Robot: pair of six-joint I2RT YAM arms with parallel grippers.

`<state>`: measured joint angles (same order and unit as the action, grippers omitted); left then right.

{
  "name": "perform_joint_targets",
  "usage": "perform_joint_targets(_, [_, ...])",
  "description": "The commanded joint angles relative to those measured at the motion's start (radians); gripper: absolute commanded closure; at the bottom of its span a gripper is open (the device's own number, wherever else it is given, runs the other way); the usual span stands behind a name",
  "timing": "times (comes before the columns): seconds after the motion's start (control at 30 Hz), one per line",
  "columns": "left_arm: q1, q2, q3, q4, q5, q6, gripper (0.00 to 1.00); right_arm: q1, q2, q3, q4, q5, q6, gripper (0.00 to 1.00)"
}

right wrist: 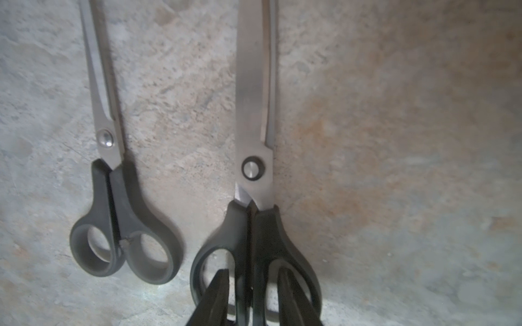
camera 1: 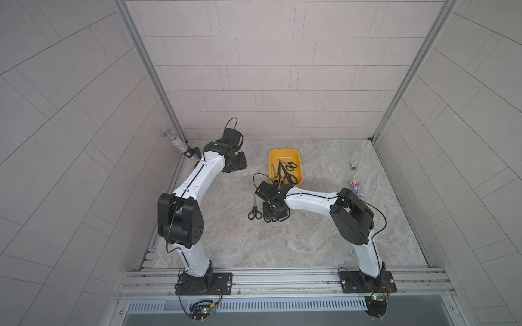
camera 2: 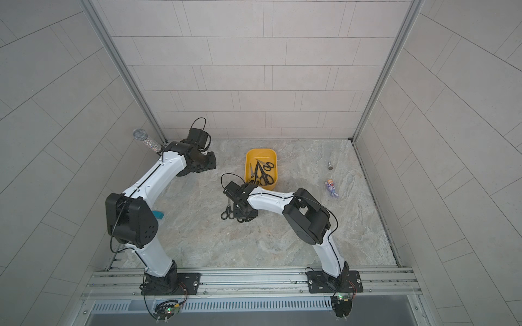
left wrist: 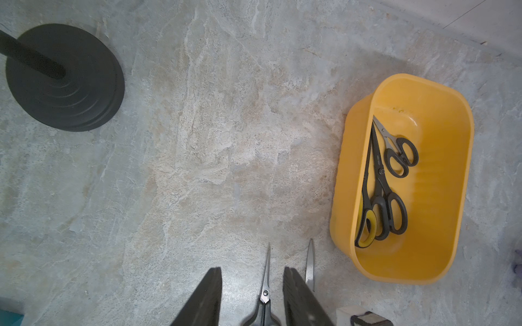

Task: Take the scissors out of the storage box
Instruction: Place the scissors at the center of the board, then pick up the scissors from the storage box.

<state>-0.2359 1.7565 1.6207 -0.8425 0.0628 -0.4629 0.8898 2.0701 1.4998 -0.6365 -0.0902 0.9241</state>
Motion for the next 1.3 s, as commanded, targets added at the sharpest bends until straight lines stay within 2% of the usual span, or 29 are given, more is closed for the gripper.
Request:
perform_joint_targets(0.0, [0.009, -0.028, 0.011, -0.009, -0.010, 0.000, 0.58, -0.002, -0.026, 0.018, -0.022, 0.020, -0.010, 0.64])
perform_joint_targets(0.17, [-0.004, -0.029, 0.019, -0.019, -0.003, 0.014, 0.58, 0.006, -0.118, 0.046, -0.047, 0.059, -0.106, 0.62])
perform_joint_targets(0.33, [-0.075, -0.036, 0.031, -0.030, -0.010, 0.018, 0.58, -0.015, -0.304, -0.013, -0.064, 0.163, -0.195, 0.51])
perform_joint_targets(0.4, [-0.114, -0.031, 0.034, -0.022, 0.007, 0.006, 0.58, -0.055, -0.379, -0.053, -0.067, 0.200, -0.188, 0.48])
perform_joint_targets(0.5, [-0.180, -0.004, 0.051, 0.005, 0.031, -0.021, 0.58, -0.151, -0.471, -0.118, -0.060, 0.190, -0.172, 0.47])
perform_joint_targets(0.67, [-0.282, 0.110, 0.151, 0.007, 0.057, -0.056, 0.59, -0.295, -0.573, -0.200, -0.064, 0.204, -0.189, 0.47])
perform_joint_targets(0.9, [-0.339, 0.315, 0.325, 0.015, 0.155, -0.165, 0.60, -0.384, -0.623, -0.239, -0.076, 0.192, -0.209, 0.47])
perform_joint_targets(1.1, [-0.360, 0.494, 0.536, -0.144, 0.048, -0.155, 0.60, -0.423, -0.606, -0.236, -0.058, 0.128, -0.206, 0.47])
perform_joint_targets(1.27, [-0.360, 0.577, 0.609, -0.194, 0.002, -0.157, 0.61, -0.440, -0.572, -0.221, -0.057, 0.098, -0.224, 0.47])
